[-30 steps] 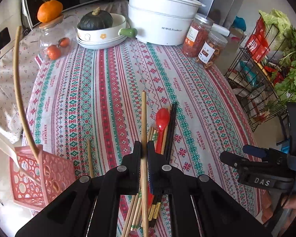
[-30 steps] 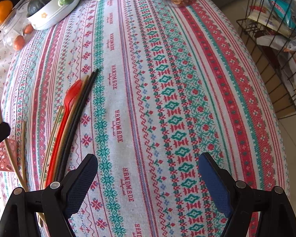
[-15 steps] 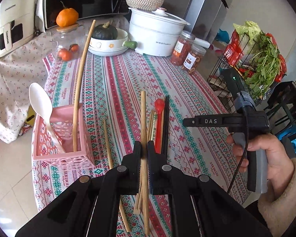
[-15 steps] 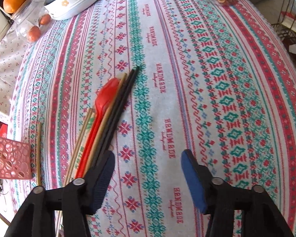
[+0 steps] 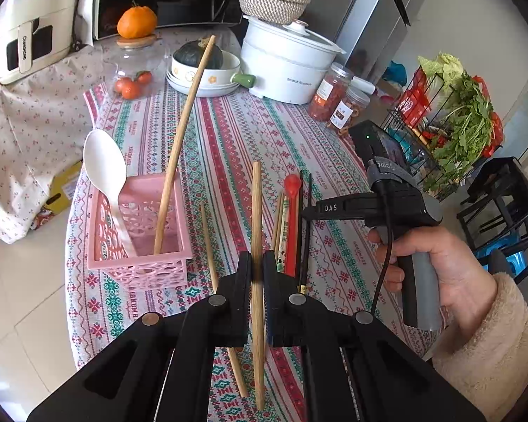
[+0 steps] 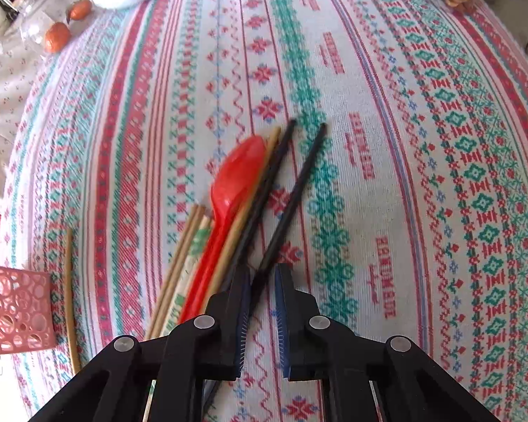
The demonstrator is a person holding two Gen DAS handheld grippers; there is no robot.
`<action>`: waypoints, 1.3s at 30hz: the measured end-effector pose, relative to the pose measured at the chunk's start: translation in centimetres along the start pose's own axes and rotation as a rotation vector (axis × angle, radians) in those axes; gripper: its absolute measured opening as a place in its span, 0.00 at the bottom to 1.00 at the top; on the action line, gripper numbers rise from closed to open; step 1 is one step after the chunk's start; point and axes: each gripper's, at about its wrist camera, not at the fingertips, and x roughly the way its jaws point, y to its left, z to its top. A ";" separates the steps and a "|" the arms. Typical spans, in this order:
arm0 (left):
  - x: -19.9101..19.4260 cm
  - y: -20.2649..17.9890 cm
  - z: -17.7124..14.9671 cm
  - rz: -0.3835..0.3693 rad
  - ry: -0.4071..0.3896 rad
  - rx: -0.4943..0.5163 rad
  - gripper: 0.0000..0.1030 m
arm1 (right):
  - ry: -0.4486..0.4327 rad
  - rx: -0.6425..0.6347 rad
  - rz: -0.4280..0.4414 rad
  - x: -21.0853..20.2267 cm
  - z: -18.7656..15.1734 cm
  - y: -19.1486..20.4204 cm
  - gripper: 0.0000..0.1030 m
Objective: Organize utensils
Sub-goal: 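Lift the wooden chopstick with the left tool while the right tool grasps a black chopstick, then drop the wooden chopstick into the basket with the left tool while the right tool carries the black chopstick over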
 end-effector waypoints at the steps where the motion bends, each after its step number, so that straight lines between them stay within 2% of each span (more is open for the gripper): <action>1: -0.1 0.0 0.0 -0.003 0.000 -0.004 0.06 | 0.012 -0.012 -0.021 0.0 -0.1 0.1 0.07; 5: -0.5 0.2 -0.1 -0.007 -0.007 -0.007 0.06 | 0.007 -0.013 -0.042 0.0 0.1 -0.1 0.07; 6: -0.6 0.3 -0.1 -0.006 -0.010 -0.009 0.06 | -0.006 -0.003 -0.035 0.0 0.3 -0.3 0.11; 9: -0.5 0.6 -0.1 -0.002 -0.010 -0.018 0.06 | -0.062 0.016 -0.019 -0.1 1.3 -1.3 0.13; 14: -0.4 0.6 -0.2 0.011 -0.018 -0.022 0.06 | -0.130 -0.035 -0.029 -0.3 1.3 -1.5 0.08; 18: -0.5 0.8 -0.4 0.024 -0.033 -0.035 0.06 | -0.154 0.007 0.081 -0.9 0.4 -3.0 0.05; 24: -2.3 0.6 -0.9 0.020 -0.094 -0.027 0.06 | -0.350 -0.039 0.216 -7.6 -2.9 -3.0 0.05; 32: -6.0 0.0 -0.9 -0.012 -0.211 -0.024 0.06 | -0.591 -0.151 0.293 -15.0 -8.4 -1.1 0.05; 39: -10.3 -0.4 -0.4 -0.057 -0.379 -0.050 0.06 | -0.742 -0.183 0.332 -19.6 -10.9 -0.4 0.04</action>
